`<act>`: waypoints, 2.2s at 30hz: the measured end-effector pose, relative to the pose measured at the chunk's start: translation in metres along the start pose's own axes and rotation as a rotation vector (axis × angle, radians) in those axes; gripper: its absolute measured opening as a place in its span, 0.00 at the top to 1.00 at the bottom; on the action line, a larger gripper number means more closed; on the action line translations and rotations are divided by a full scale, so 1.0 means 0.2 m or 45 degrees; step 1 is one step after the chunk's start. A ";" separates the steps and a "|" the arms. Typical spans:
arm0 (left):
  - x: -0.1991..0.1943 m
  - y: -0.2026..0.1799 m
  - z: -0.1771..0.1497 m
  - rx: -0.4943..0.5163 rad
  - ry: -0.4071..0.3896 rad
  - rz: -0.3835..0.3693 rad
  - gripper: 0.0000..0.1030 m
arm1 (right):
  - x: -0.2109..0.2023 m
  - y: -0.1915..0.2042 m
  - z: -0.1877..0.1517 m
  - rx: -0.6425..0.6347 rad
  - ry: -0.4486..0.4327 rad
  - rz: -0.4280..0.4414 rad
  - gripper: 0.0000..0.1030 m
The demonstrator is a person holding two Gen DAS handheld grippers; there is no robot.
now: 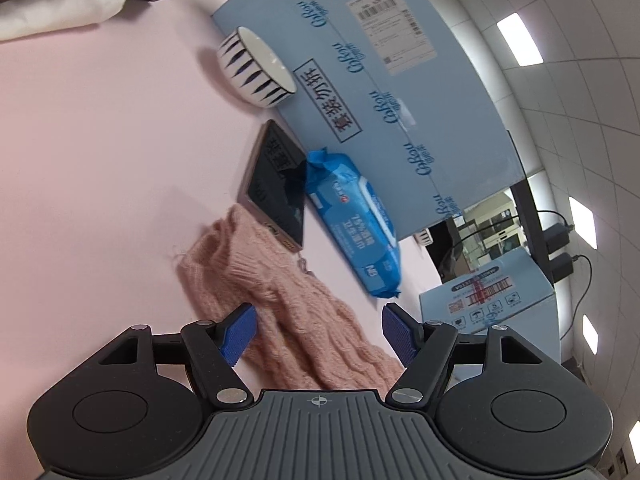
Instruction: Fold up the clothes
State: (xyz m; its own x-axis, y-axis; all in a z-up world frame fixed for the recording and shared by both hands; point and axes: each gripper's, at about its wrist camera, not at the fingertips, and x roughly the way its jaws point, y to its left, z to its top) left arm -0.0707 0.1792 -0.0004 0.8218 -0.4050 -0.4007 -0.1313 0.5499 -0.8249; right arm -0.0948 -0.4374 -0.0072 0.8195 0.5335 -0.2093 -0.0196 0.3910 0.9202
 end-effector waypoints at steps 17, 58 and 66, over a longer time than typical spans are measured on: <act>-0.08 0.03 0.05 -0.019 -0.043 0.160 0.20 | -0.02 0.46 -0.31 -0.237 0.191 0.233 0.23; -0.01 -0.19 0.05 0.162 -0.100 -0.139 0.81 | -0.08 0.35 -0.34 -0.190 0.188 0.172 0.23; 0.01 -0.54 -0.12 0.392 -0.007 -0.284 0.81 | -0.17 0.30 -0.29 -0.159 0.122 0.187 0.22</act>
State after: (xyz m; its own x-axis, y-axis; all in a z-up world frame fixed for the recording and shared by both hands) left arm -0.0677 0.1017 0.0792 0.8144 -0.5362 -0.2221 0.2232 0.6426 -0.7330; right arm -0.1580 -0.3889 0.0354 0.7445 0.6581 -0.1119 -0.2105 0.3905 0.8962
